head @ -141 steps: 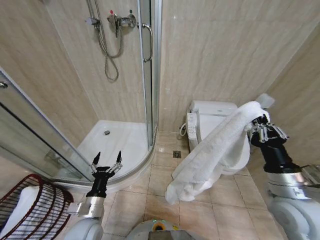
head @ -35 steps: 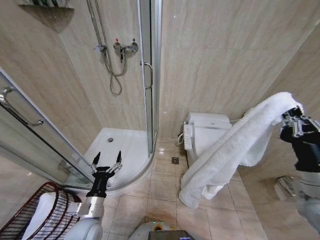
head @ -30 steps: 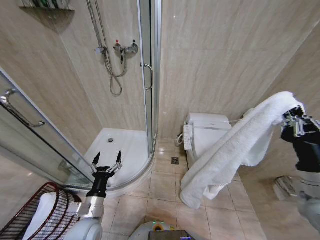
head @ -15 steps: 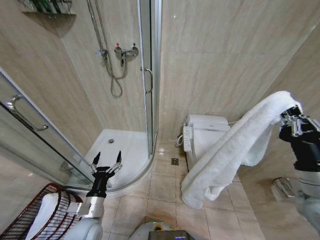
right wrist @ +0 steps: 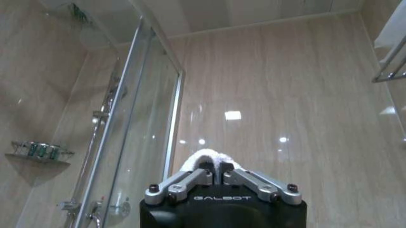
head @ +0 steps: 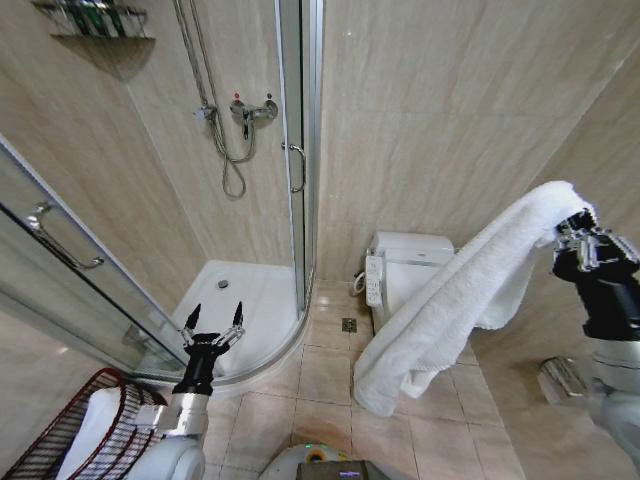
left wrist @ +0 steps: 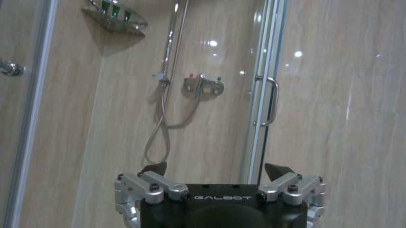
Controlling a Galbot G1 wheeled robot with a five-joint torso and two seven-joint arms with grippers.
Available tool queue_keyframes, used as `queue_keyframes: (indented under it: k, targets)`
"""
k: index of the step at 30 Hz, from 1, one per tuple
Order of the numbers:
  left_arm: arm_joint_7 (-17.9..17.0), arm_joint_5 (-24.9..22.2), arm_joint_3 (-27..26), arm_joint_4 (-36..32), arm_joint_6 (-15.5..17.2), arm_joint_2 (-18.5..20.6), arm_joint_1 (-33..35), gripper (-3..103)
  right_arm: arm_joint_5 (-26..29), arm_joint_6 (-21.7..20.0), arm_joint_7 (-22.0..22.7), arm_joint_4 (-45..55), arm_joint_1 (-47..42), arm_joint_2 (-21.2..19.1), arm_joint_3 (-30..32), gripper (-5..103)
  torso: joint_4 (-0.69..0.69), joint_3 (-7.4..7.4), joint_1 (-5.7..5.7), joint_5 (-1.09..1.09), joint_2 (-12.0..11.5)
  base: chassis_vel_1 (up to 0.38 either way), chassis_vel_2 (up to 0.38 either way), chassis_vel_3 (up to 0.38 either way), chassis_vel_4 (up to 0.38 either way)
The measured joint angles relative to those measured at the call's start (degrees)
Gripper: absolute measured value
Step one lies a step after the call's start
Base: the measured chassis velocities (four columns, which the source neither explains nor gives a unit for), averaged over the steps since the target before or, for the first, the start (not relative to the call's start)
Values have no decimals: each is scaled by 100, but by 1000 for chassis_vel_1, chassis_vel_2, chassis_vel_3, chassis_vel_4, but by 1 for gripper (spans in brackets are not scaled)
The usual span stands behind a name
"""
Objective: Discard the used towel into the hamper.
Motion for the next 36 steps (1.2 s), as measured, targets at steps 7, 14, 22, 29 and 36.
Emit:
queue_keyframes:
  k: [7,14,22,29,36]
  targets:
    - [0,0,0,0,0,0,0,100,27,0,-16,0,-6,-26,23,4,0,120,97,0,218,0,0,0,0]
    - [0,0,0,0,0,0,0,100,22,-7,-22,0,19,-50,-20,4,0,259,215,0,472,0,0,0,0]
    - [0,0,0,0,0,0,0,100,16,-18,59,0,46,-72,-60,4,0,384,334,-1,716,0,0,0,0]
    - [0,0,0,0,0,0,0,100,-23,-1,403,0,94,-72,-162,4,0,409,362,0,771,0,0,0,0]
    - [0,0,0,0,0,0,0,100,382,172,408,-1,-131,-116,405,4,-1,399,355,-1,756,0,0,0,0]
